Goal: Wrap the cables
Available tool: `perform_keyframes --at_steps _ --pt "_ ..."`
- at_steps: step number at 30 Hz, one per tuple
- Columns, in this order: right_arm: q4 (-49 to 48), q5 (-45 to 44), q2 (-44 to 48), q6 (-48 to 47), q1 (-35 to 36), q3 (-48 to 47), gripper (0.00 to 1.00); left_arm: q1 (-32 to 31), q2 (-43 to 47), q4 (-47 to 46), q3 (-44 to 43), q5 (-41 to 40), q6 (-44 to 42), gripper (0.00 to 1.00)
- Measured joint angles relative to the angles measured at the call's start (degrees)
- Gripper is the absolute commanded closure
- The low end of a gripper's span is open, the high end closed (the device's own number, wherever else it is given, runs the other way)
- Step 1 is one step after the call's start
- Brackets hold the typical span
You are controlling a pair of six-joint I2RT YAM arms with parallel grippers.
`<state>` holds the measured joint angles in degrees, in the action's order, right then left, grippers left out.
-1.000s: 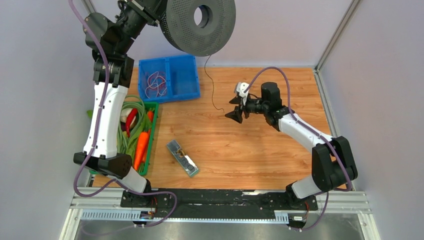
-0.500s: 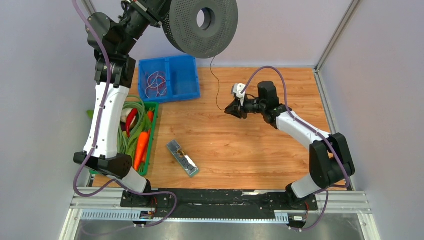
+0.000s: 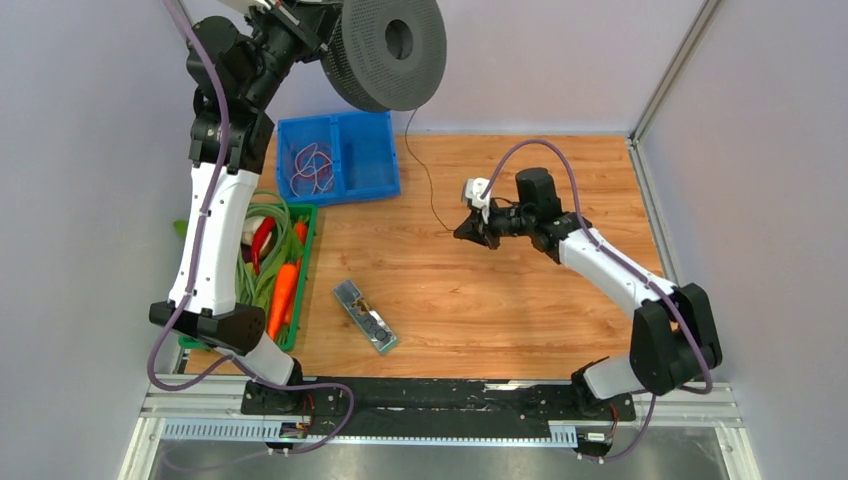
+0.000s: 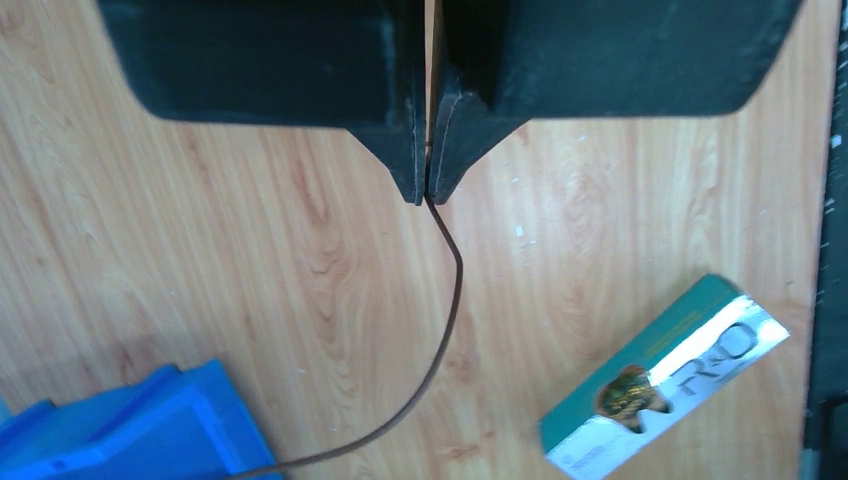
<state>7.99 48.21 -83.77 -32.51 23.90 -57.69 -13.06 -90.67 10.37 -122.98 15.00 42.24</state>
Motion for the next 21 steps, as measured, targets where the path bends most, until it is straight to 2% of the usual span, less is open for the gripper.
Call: perform_keyframes --at_steps 6,12,16,21 --pt "13.4 -0.5 9.2 -7.6 4.7 0.0 1.0 -0.4 -5.2 15.4 -6.6 -13.8 -4.7 1.0" --pt "25.1 -1.5 16.6 -14.2 10.2 -2.3 1.0 -2.0 -10.3 24.8 -5.9 -23.5 -8.9 1.0" --pt "28.7 -2.4 17.9 -16.5 12.9 -7.7 1.0 -5.3 -10.6 26.5 0.2 -24.6 -11.9 1.0" --pt "29.0 -4.2 16.7 -16.7 13.4 -16.8 1.0 -9.2 -9.1 25.4 10.8 -20.9 -14.3 1.0"
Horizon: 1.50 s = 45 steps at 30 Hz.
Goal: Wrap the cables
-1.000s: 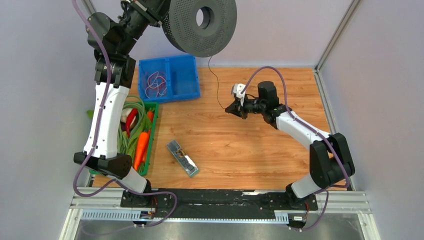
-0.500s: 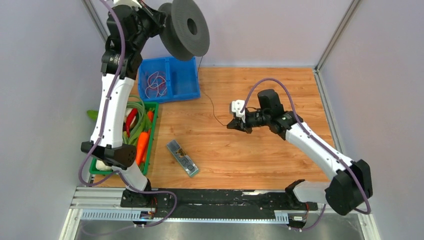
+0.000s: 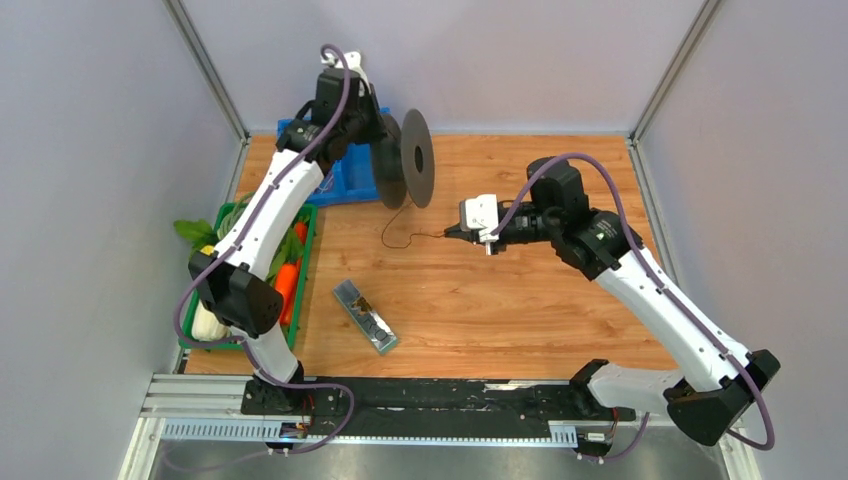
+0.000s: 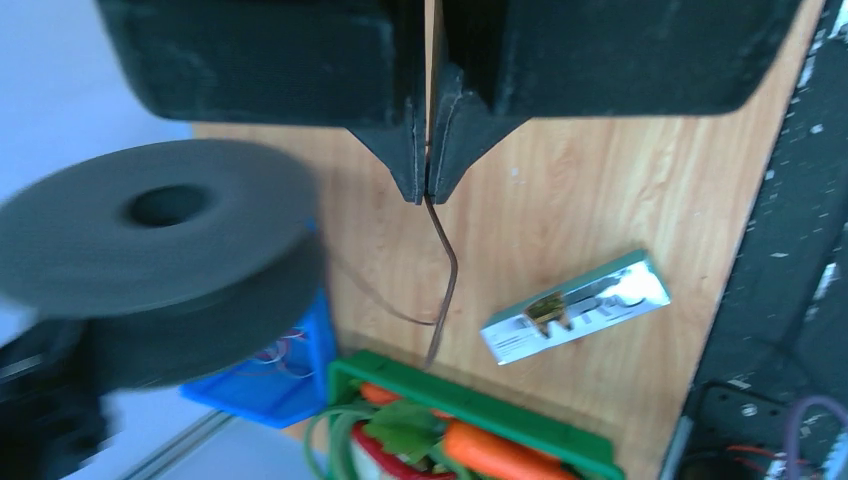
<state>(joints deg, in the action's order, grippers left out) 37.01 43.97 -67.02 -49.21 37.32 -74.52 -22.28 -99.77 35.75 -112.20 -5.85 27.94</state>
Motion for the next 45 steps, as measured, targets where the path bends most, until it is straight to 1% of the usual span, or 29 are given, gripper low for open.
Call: perform_keyframes --at_steps 4,7,12,16,19,24,30,37,40,45 --pt "-1.5 -1.9 -2.1 0.2 0.0 -5.1 1.0 -2.3 1.6 -0.6 7.3 4.4 -1.3 1.0" --pt "-2.6 -3.4 -4.2 1.0 -0.6 -7.6 1.0 -3.5 3.3 -1.8 11.1 8.0 -2.3 1.0" --pt "-5.0 -5.2 -7.6 4.5 -4.6 -10.9 1.0 -4.4 8.9 -4.8 16.1 14.1 -5.2 1.0" --pt "-7.8 -6.1 -9.9 7.8 -8.1 -14.0 1.0 -4.8 13.5 -7.2 18.8 19.1 -8.0 1.0" --pt "-9.8 -6.6 -10.7 9.7 -9.7 -15.3 1.0 -5.6 15.1 -8.1 19.7 21.5 -10.7 1.0" --pt "-13.2 -7.0 -10.9 12.4 -9.9 -15.5 1.0 -8.0 15.3 -7.7 20.4 23.5 -14.3 1.0" --pt "-15.7 -8.5 -12.0 13.7 -10.7 -16.9 1.0 -8.6 15.3 -7.1 22.1 26.6 -15.9 1.0" --pt "-17.1 -9.6 -14.4 16.2 -17.0 -18.6 1.0 -8.4 16.7 -8.0 26.2 32.7 -18.3 1.0" --pt "-17.2 -9.9 -15.3 17.3 -20.3 -18.6 1.0 -7.2 18.6 -10.2 28.4 37.9 -18.0 1.0" --pt "-18.0 -10.8 -17.0 20.6 -26.8 -18.6 1.0 -4.3 19.9 -15.0 29.5 46.3 -17.2 1.0"
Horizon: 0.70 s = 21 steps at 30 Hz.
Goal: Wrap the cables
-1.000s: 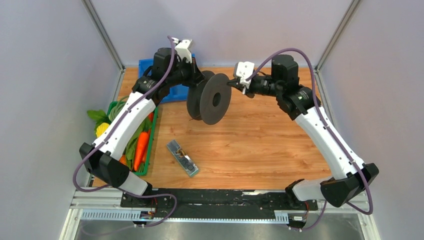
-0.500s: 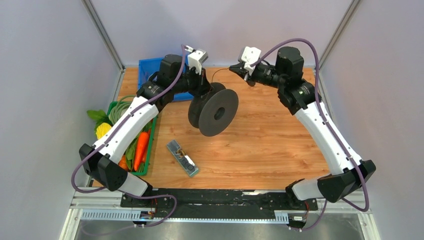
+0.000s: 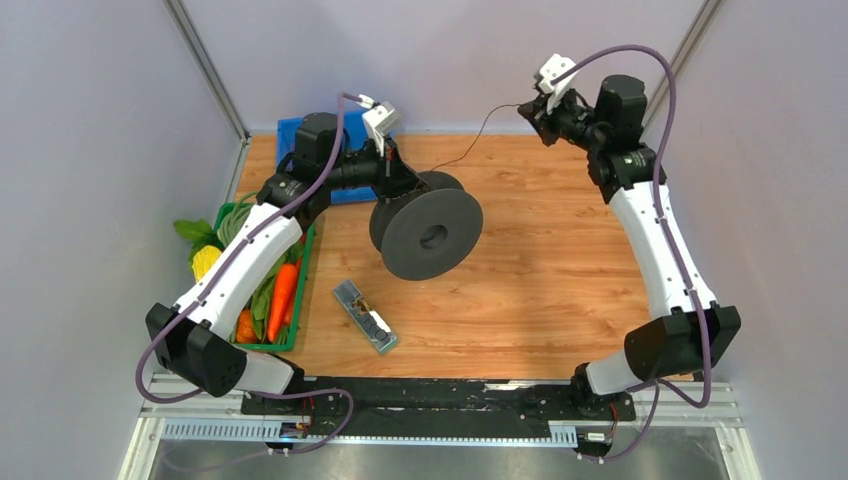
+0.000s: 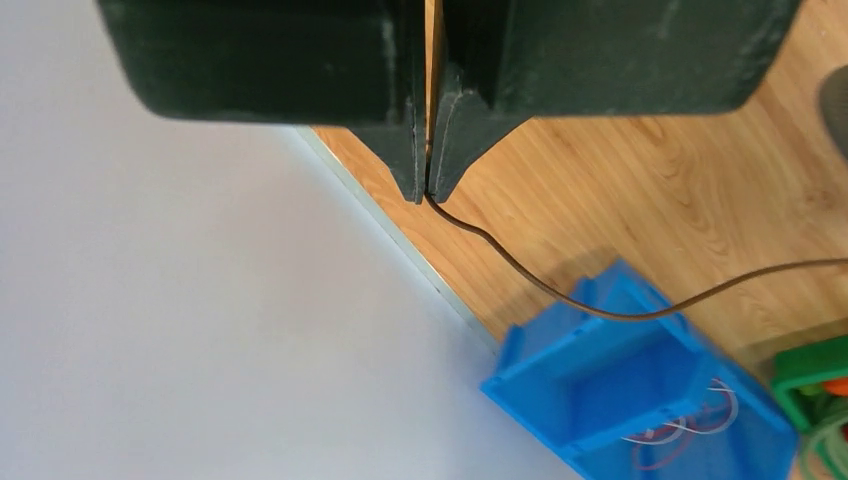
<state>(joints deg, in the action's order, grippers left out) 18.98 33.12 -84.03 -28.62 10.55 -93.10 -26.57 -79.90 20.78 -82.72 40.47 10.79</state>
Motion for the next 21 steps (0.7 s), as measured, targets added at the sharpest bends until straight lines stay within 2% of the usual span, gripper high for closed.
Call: perform_keyframes --at_steps 9,18,21 --pt "-0.6 0.8 -3.5 5.7 -11.3 -0.1 1.0 3.5 1.7 -7.3 2.6 6.8 2.0 1.0" --pt "0.0 6.3 -4.0 6.3 -15.3 1.5 1.0 7.7 1.7 -17.1 2.6 7.7 9.3 1.0" --pt "0.1 7.4 -4.0 6.0 -16.0 3.6 1.0 8.4 1.4 -21.1 2.6 7.8 14.7 1.0"
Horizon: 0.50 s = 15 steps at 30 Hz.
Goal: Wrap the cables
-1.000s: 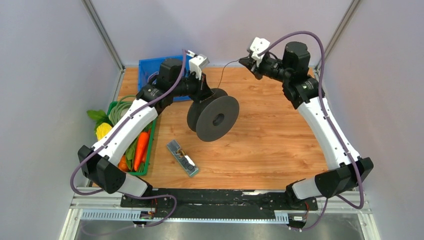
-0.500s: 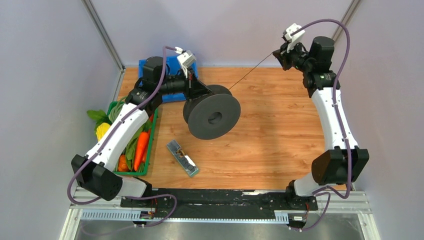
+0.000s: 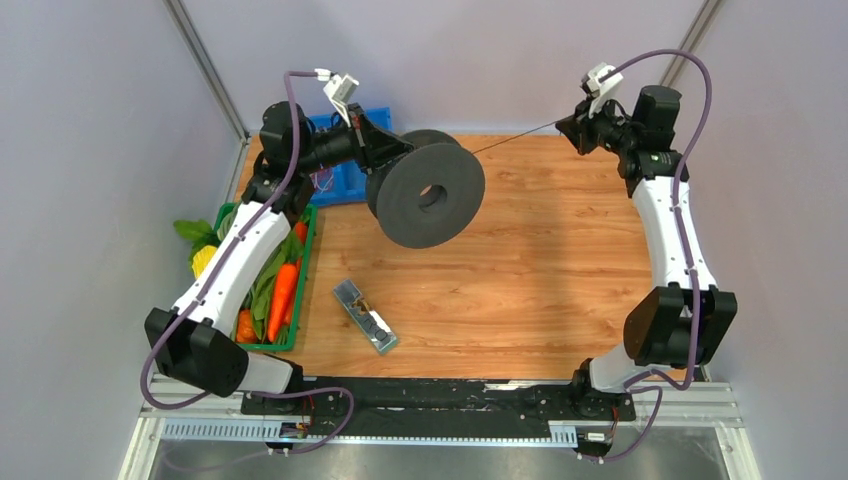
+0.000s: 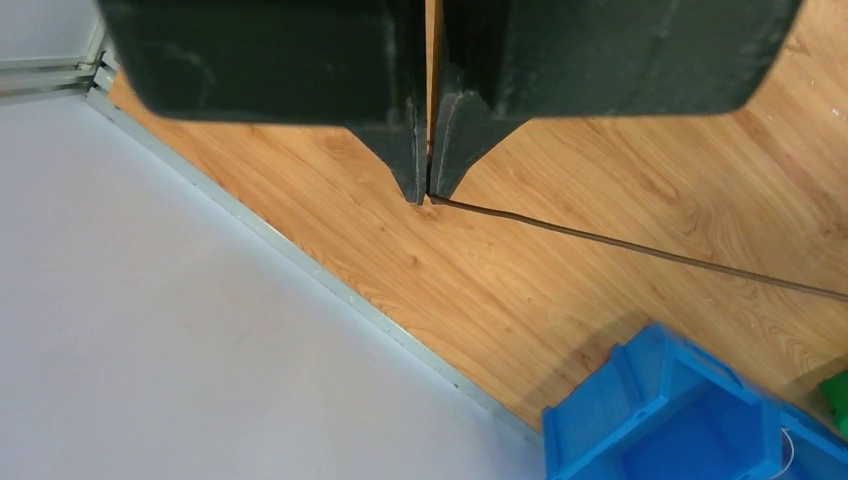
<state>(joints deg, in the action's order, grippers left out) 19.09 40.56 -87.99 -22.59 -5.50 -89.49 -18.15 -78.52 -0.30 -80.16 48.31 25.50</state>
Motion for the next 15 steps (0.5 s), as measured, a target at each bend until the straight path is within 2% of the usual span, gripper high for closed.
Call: perform_keyframes --at_steps 4,8,12,15 --pt "-0.1 0.9 0.0 -1.0 -0.5 3.0 1.0 2.1 -2.4 -8.8 -0.5 0.3 11.4 1.0" --pt "-0.2 2.1 0.1 -1.4 -0.6 6.8 1.0 4.2 -5.3 -12.5 -2.1 -1.4 18.8 1.0" --pt "0.0 3.8 0.9 -1.4 -0.4 10.2 1.0 5.2 -6.0 -11.6 -3.0 -6.0 23.2 1.0" --pt "-0.1 3.4 2.8 -1.4 0.6 12.9 1.0 5.4 -5.9 -7.5 -4.1 -12.3 25.3 1.0"
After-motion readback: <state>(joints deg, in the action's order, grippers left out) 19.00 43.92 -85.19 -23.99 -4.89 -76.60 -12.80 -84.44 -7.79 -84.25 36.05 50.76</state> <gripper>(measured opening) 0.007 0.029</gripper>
